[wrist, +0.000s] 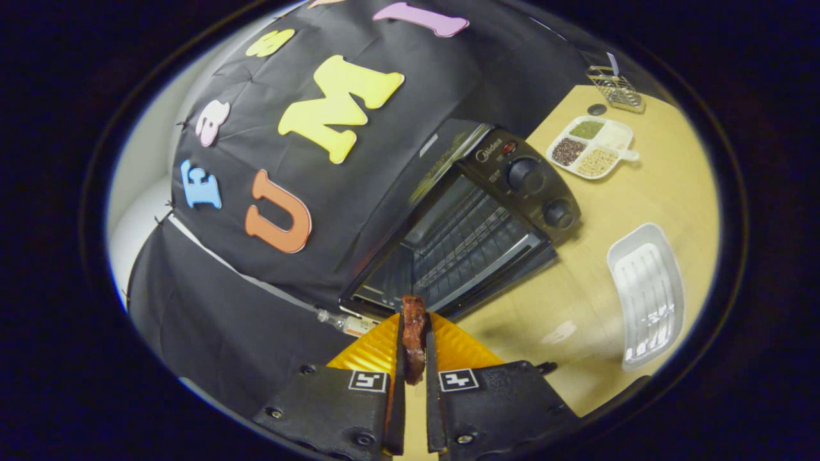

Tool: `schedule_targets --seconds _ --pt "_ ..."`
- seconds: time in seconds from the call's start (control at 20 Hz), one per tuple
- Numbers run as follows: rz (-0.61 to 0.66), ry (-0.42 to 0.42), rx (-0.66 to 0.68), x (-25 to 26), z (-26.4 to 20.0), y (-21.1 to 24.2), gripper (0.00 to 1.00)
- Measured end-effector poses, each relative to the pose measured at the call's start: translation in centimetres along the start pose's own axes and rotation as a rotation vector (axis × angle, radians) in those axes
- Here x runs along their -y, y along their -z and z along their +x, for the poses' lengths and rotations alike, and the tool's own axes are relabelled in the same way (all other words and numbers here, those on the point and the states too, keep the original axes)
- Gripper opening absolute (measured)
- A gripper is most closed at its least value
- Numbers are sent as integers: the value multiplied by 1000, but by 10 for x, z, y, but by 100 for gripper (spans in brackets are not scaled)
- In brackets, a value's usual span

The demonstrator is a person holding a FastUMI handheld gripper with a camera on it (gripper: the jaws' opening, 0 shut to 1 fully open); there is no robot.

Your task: Open the toaster oven, put the food inside, and close the toaster oven door.

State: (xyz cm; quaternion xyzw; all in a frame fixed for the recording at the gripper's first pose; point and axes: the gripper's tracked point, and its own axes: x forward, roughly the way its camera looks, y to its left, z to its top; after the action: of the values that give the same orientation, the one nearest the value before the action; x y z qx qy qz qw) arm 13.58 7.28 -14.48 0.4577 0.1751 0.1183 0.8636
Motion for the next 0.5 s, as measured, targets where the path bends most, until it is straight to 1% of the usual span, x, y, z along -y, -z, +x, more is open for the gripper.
schedule_targets --seconds 0.25,0.5 --pt "48 34 75 4 42 10 16" --pt "82 64 176 10 88 -4 16"
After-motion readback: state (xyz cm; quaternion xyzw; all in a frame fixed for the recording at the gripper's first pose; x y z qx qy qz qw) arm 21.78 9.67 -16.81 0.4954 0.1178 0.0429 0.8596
